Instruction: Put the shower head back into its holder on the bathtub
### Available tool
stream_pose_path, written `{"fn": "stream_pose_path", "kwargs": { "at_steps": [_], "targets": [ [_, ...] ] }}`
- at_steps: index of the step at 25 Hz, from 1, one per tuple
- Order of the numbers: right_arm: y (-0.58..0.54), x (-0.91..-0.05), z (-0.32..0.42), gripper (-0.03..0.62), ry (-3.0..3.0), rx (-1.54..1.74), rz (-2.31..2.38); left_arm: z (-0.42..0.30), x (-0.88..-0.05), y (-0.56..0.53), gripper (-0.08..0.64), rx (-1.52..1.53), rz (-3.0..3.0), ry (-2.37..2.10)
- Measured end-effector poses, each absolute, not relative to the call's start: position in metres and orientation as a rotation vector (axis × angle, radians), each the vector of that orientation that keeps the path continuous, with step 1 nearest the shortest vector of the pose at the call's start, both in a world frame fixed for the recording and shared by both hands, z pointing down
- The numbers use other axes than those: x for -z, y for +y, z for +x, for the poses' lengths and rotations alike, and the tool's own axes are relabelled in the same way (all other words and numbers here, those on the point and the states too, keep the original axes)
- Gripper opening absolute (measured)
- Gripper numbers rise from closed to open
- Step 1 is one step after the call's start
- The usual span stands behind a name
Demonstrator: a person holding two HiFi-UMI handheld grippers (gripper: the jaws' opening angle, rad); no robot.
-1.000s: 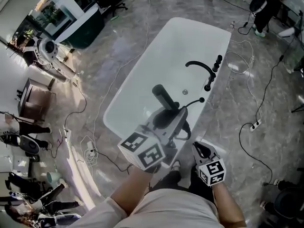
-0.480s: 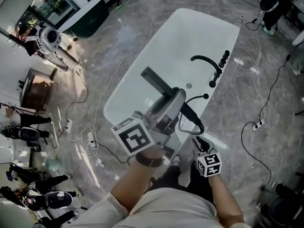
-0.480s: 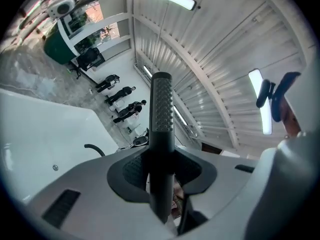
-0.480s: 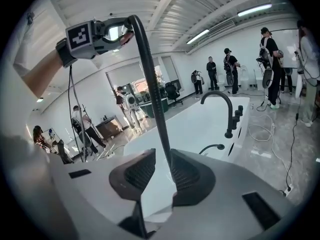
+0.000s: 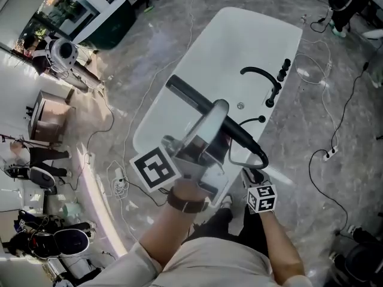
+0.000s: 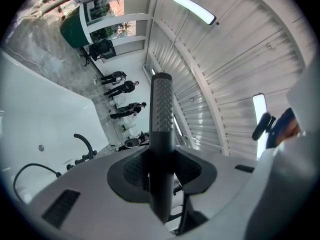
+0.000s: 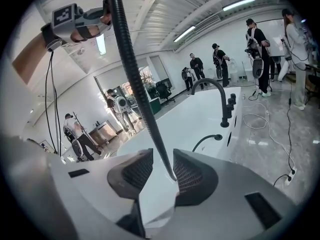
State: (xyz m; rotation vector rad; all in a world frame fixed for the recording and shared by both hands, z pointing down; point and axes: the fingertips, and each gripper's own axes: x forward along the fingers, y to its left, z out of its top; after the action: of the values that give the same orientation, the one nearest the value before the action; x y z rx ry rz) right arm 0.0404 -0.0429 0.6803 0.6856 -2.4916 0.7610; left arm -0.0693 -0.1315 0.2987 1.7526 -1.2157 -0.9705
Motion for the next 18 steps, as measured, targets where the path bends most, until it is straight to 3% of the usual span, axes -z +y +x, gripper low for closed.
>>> {"fn": "stream_pose_path", "kwargs": {
  "at_steps": [18],
  "targets": [
    [-0.065, -0.716, 0.016, 0.109, -2.496, -0.768, 0.804, -0.085, -0.278, -0.126, 0.124, 1.132, 1.603, -1.057]
  ]
}}
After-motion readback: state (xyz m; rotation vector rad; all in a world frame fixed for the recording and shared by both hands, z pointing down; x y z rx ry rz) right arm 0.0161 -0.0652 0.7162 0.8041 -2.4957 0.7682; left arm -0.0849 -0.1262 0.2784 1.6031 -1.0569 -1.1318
